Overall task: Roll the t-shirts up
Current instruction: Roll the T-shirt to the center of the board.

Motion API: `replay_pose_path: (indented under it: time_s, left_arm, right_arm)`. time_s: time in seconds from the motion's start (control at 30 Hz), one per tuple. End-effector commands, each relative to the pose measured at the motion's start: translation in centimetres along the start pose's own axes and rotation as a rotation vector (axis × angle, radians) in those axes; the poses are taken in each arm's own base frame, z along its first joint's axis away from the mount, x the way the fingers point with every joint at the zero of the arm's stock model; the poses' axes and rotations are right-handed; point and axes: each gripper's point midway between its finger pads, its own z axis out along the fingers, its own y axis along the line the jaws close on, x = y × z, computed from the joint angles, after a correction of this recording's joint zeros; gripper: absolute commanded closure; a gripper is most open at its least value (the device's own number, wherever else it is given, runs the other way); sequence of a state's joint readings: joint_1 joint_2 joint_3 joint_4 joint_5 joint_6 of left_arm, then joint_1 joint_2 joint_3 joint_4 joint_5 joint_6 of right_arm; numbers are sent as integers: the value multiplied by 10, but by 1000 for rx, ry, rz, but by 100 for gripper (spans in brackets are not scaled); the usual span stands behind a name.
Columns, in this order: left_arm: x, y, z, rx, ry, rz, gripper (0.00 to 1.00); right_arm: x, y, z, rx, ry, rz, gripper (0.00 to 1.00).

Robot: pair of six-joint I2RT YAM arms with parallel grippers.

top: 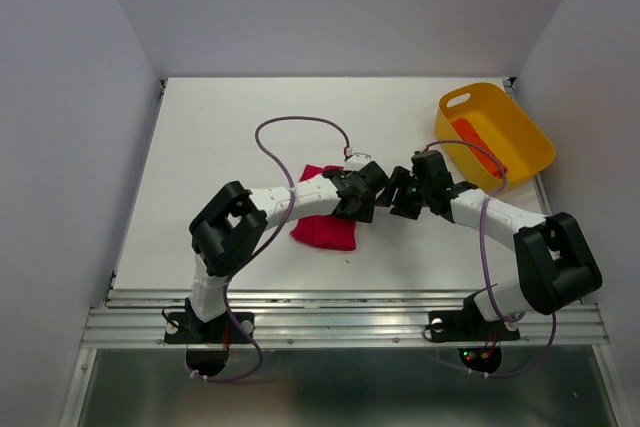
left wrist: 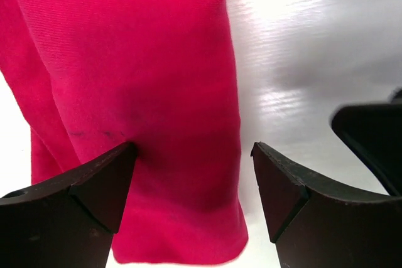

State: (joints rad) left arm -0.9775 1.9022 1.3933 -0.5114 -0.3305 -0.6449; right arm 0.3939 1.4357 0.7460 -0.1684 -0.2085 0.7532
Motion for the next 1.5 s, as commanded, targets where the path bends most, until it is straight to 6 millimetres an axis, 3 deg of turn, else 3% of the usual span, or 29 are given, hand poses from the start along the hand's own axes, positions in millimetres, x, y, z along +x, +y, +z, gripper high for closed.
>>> replay_pose_path:
  time_s: [0.0, 0.17, 0.33, 0.4, 0.43, 0.47, 0.5, 0.67, 0.7, 0.77, 0.87, 1.07, 1.3, 1.47]
  left_arm:
    - [-16, 9, 1, -105, -65, -32, 13]
    - [-14, 7, 17, -136, -55, -7, 12]
    - [-4, -1, 34, -50, 2, 16, 21]
    - [-6, -8, 34, 27, 11, 6, 30]
    - [1, -6, 36, 67, 46, 21, 43]
    - [-8, -12, 32, 124, 24, 11, 49]
    - [-5, -5, 35, 151, 46, 3, 55]
    - [-13, -18, 21, 418, 67, -16, 56]
    - [-19, -20, 11, 472, 50, -13, 56]
    - [-9, -22, 1, 584, 86, -21, 56]
    - [-22, -28, -20, 775, 35, -27, 57]
    - [0, -50, -55, 1111, 105, -8, 58]
    - [15, -58, -57, 1269, 170, -34, 58]
    - [19, -56, -59, 1330, 199, -60, 58]
  right_arm:
    - [-2, 2, -2, -14, -33, -3, 37]
    - [0, -1, -4, -9, -33, -4, 35]
    - [2, -3, -5, -6, -34, 1, 35]
    - [3, -5, -6, -2, -34, 2, 35]
    - [3, -5, -7, -3, -37, 3, 35]
    - [4, -5, -7, -3, -37, 3, 35]
    - [3, -4, -8, -6, -40, 2, 35]
    - [-1, 1, -12, -18, -50, -7, 35]
    - [0, 1, -13, -19, -47, -7, 35]
    - [-5, 7, -17, -34, -60, -20, 35]
    - [-12, 21, -25, -77, -73, -38, 35]
    - [-22, 44, -31, -149, -81, -51, 37]
    - [-27, 69, -40, -253, -84, -37, 38]
    - [-27, 70, -37, -254, -77, -16, 44]
